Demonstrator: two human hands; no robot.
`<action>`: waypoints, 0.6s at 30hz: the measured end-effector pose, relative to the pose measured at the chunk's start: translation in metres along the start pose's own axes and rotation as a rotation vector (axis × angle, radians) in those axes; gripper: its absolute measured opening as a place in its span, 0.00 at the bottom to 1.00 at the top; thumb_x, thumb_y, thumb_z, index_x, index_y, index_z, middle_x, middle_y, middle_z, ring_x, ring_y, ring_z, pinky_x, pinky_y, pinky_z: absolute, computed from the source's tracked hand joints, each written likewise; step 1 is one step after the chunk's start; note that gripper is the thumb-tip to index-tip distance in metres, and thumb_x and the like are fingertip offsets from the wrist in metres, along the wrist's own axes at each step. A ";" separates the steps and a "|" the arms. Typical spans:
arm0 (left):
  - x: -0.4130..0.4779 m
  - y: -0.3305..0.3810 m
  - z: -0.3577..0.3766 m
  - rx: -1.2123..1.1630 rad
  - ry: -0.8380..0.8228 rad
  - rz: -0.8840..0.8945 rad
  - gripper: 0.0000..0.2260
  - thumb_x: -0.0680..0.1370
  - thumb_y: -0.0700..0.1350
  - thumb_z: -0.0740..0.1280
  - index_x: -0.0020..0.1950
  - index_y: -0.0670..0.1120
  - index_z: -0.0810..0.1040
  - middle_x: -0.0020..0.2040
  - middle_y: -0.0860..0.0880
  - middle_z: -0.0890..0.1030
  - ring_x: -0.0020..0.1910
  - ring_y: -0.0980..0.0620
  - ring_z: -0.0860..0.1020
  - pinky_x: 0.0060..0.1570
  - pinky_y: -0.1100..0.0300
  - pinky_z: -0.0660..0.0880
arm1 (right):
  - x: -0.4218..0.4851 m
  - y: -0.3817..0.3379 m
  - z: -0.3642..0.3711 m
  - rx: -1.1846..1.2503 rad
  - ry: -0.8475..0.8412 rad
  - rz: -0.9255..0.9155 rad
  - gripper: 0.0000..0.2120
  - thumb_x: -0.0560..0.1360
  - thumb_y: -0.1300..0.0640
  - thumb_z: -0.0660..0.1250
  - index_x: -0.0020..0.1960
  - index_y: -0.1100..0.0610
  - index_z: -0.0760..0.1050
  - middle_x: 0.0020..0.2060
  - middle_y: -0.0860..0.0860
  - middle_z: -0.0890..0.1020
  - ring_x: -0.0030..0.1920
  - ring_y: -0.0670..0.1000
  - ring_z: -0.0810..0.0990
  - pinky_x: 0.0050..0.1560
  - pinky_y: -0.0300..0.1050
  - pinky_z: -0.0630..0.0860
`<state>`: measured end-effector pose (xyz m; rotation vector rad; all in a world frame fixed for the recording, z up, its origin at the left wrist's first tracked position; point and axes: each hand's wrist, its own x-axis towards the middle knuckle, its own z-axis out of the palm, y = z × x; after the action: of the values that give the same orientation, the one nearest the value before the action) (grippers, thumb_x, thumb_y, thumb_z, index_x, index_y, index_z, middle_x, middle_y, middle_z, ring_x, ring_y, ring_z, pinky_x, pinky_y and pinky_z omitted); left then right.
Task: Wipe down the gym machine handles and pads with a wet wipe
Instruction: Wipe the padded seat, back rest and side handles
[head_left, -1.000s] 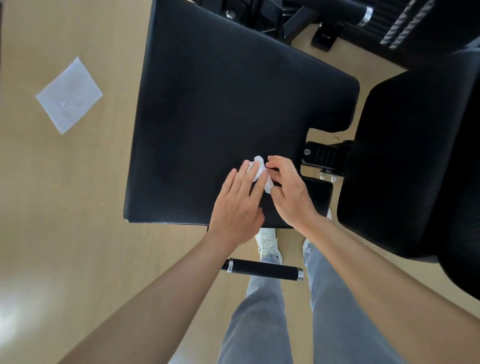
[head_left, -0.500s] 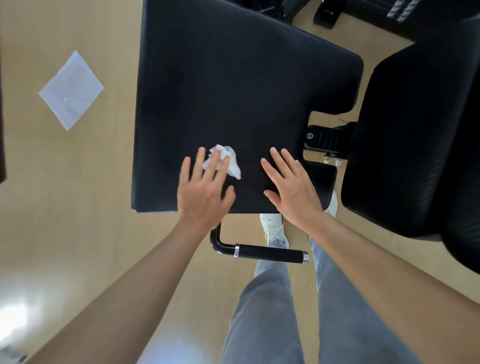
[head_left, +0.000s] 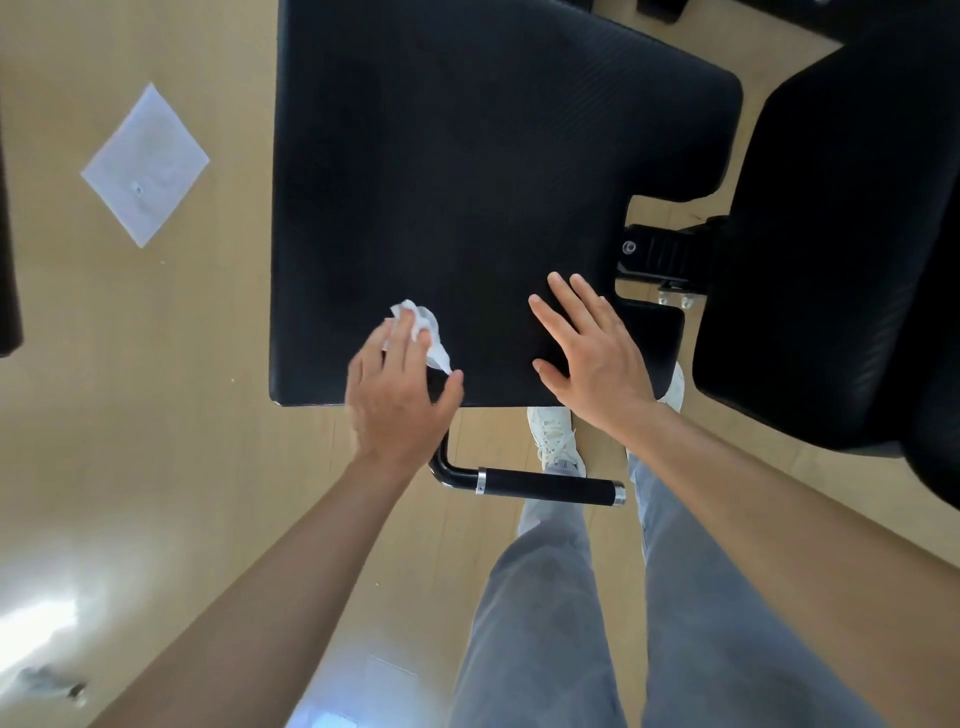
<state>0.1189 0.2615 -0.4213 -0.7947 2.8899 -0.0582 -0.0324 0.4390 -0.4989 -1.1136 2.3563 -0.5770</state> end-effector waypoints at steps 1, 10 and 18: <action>-0.002 0.002 0.001 -0.016 0.010 0.017 0.20 0.79 0.54 0.67 0.64 0.42 0.79 0.73 0.45 0.76 0.68 0.42 0.74 0.63 0.48 0.72 | 0.000 0.000 0.000 0.000 0.006 0.004 0.35 0.78 0.49 0.71 0.80 0.51 0.60 0.81 0.53 0.58 0.82 0.56 0.54 0.79 0.57 0.60; 0.014 -0.053 -0.005 -0.028 0.111 -0.018 0.11 0.85 0.49 0.63 0.56 0.43 0.81 0.57 0.47 0.83 0.56 0.43 0.80 0.54 0.50 0.74 | -0.001 -0.002 0.002 0.020 0.027 0.015 0.35 0.78 0.50 0.70 0.81 0.51 0.60 0.81 0.53 0.58 0.82 0.56 0.53 0.80 0.57 0.56; 0.002 -0.061 -0.001 0.004 0.144 -0.224 0.13 0.81 0.37 0.66 0.64 0.46 0.81 0.67 0.44 0.79 0.54 0.40 0.75 0.45 0.47 0.76 | -0.001 -0.002 0.004 0.032 0.042 0.014 0.35 0.78 0.50 0.70 0.81 0.51 0.60 0.82 0.53 0.58 0.82 0.56 0.52 0.80 0.57 0.56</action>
<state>0.1481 0.2084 -0.4158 -1.1550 2.9163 -0.1515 -0.0283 0.4383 -0.5007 -1.0805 2.3802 -0.6369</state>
